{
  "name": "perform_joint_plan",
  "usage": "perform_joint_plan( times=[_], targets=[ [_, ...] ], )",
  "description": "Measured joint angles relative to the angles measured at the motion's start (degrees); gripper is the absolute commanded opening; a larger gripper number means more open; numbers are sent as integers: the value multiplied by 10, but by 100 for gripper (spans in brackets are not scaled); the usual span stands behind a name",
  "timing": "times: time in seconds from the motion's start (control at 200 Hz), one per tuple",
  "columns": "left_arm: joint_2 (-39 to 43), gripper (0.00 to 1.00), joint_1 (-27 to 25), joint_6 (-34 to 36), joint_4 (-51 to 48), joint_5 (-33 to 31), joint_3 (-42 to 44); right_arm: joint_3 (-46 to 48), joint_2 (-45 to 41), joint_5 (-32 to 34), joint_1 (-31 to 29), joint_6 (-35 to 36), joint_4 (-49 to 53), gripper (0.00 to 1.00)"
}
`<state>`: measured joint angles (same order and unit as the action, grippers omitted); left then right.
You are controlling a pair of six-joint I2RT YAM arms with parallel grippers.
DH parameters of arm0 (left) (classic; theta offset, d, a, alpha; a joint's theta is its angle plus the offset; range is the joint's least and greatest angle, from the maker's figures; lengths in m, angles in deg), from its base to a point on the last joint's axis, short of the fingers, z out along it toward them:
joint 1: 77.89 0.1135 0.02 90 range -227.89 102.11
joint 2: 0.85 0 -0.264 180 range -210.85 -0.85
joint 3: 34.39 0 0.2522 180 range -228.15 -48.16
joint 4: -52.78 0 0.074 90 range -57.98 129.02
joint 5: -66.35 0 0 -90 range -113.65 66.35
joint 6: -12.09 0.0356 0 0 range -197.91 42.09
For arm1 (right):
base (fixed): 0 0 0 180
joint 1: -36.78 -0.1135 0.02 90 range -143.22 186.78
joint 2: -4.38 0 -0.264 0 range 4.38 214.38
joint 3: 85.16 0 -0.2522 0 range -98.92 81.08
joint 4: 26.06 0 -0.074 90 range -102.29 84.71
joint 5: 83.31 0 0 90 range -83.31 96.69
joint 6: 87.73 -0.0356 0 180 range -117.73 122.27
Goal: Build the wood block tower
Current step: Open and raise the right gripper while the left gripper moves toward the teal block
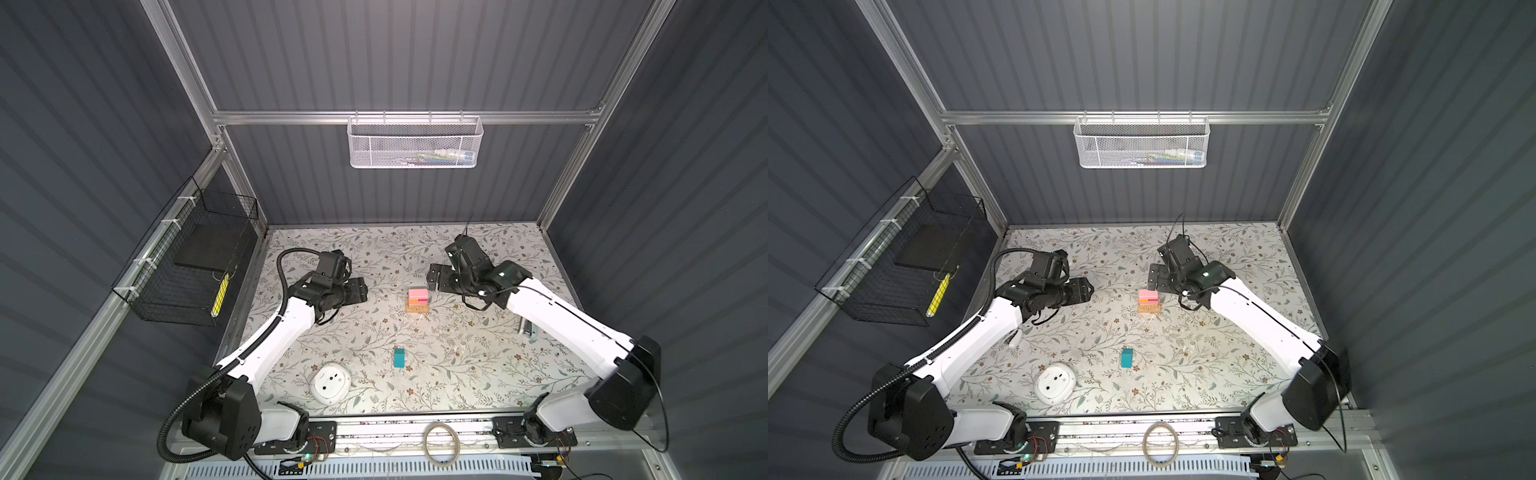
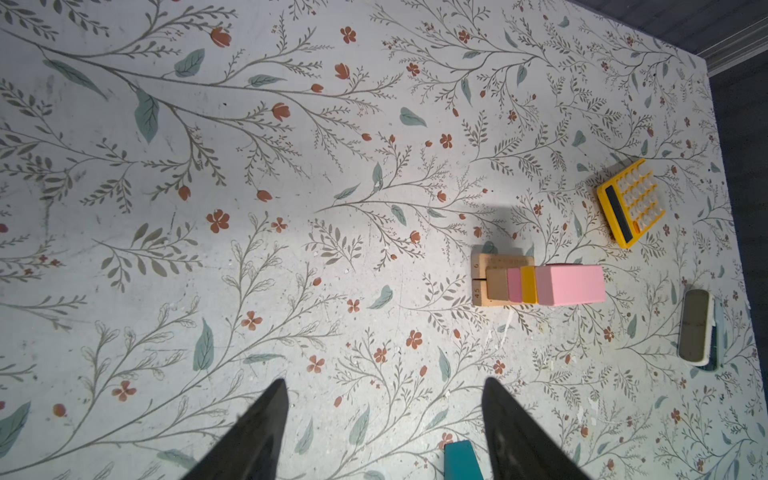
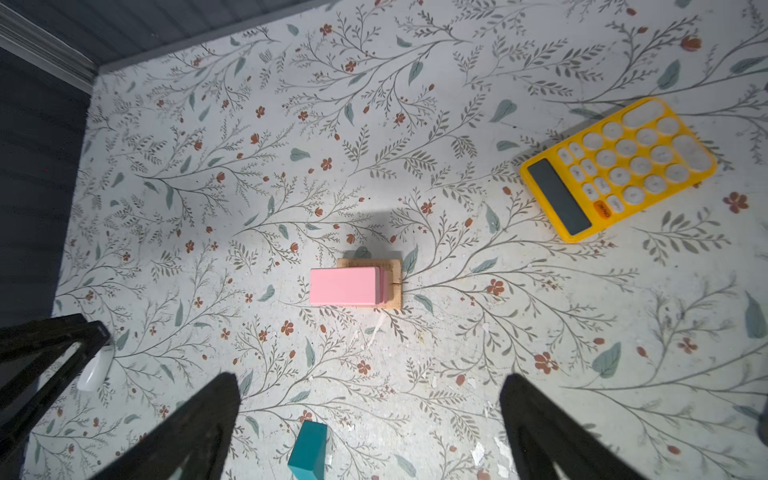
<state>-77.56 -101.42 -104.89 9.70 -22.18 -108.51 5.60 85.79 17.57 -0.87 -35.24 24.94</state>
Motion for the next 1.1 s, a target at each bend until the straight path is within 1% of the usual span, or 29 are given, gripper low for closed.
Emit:
perform_joint_plan(
  times=[0.085,0.2,0.43,0.53,0.625,0.81,1.1],
  targets=[
    [4,69,-3,-4,-6,6,0,35,-45,0,8,2,-19,99],
    [15,68,-28,-9,-19,1,0,73,-98,1,22,5,-47,97],
    [6,66,-173,-24,-59,-17,-14,121,-179,-2,53,9,-116,95],
    [-25,67,-220,-38,-87,-35,-26,135,-209,-4,66,11,-151,96],
    [-60,68,-254,-55,-117,-56,-31,151,-233,-9,77,11,-185,96],
    [-85,71,-295,-90,-154,-78,-30,189,-265,-25,103,9,-232,98],
    [-114,76,-334,-128,-163,-105,-30,241,-315,-43,135,-1,-267,98]
  ],
)
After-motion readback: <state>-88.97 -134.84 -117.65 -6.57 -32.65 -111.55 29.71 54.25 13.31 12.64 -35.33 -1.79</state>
